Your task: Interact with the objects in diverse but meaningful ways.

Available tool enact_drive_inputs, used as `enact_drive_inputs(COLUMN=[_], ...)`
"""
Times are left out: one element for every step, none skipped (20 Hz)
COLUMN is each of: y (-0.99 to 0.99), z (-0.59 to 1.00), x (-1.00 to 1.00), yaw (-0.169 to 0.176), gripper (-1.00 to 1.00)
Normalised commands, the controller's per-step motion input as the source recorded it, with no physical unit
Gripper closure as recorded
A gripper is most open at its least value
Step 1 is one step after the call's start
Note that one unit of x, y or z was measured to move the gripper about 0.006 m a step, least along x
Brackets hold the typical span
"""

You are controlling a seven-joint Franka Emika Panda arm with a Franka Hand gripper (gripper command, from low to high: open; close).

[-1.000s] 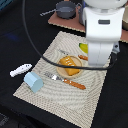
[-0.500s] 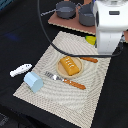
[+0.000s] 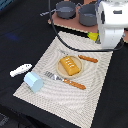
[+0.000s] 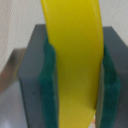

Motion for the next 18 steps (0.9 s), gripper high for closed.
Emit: enact_drive_inputs(y=[0.78,0.75,0.70,0.67,0.65,0.65,0.63,0.62,0.61,0.57,0.55,0.54,0.52,0.50,0.47,0.47,0.50,0.52], z=[-0.29,-0.35,-0.41,-0.44,-0.45,-0.45,-0.45,-0.47,-0.49,-0.53,-0.56,-0.57,-0.59,-0.61,-0.62,-0.63,-0.63,-0.62], x=[-0.61,-0.65,-0.69,-0.73,-0.74,-0.75,-0.77,-0.77,-0.77,-0.80,-0.81,-0.81,-0.85,-0.84,-0.85,-0.86,-0.86,-0.84], yaw=[0.001,0.006,0.010,0.011,0.010,0.009,0.009,0.009,0.011,0.015,0.015,0.015,0.011,0.009,0.010,0.010,0.009,0.009], gripper=[1.00,1.00,1.00,1.00,1.00,1.00,1.00,1.00,1.00,1.00,1.00,1.00,1.00,1.00,1.00,1.00,1.00,1.00])
